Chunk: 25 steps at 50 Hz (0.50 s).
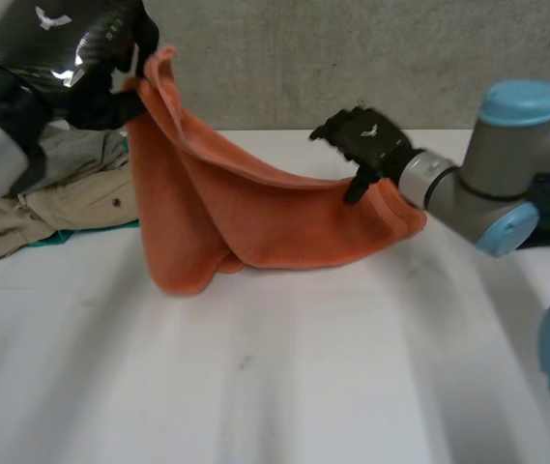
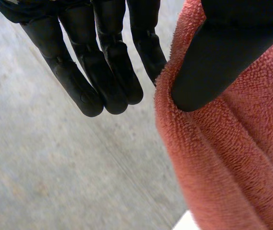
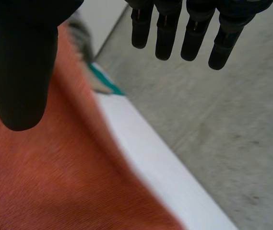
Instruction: Fold the laundry.
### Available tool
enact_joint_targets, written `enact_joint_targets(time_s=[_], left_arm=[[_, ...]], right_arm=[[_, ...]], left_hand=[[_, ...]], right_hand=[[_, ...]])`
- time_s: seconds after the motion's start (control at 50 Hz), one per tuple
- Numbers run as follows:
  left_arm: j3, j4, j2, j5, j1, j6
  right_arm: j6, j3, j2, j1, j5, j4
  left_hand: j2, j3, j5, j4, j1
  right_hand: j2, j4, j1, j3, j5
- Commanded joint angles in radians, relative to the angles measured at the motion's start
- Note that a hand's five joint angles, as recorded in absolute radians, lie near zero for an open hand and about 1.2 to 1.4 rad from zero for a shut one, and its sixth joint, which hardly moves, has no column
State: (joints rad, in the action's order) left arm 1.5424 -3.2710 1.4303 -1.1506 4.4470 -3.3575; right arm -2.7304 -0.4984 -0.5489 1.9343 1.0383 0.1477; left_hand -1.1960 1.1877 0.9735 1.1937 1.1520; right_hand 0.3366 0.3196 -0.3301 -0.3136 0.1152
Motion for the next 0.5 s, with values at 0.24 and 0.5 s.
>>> enact_joint_targets(time_s=[0.24,0.5], left_arm=[[0.070,0.010,-0.131,0.035,0.162,0.035],[-0.034,0.131,0.324,-0.106,0.176,-0.174]], right_arm=[[0.136,0.101,0.088,-0.015,0.345,0.015],[0.274,-0.442,-0.485,-0.169,0.174,0.202]], left_hand=[[-0.200,0.209,0.248,0.203,0.244],[-0.200,0.209,0.248,0.203,0.244]], right_hand=[[1.060,1.077,-1.066,-1.083,1.107],[1.060,1.077,-1.066,-1.083,1.107]])
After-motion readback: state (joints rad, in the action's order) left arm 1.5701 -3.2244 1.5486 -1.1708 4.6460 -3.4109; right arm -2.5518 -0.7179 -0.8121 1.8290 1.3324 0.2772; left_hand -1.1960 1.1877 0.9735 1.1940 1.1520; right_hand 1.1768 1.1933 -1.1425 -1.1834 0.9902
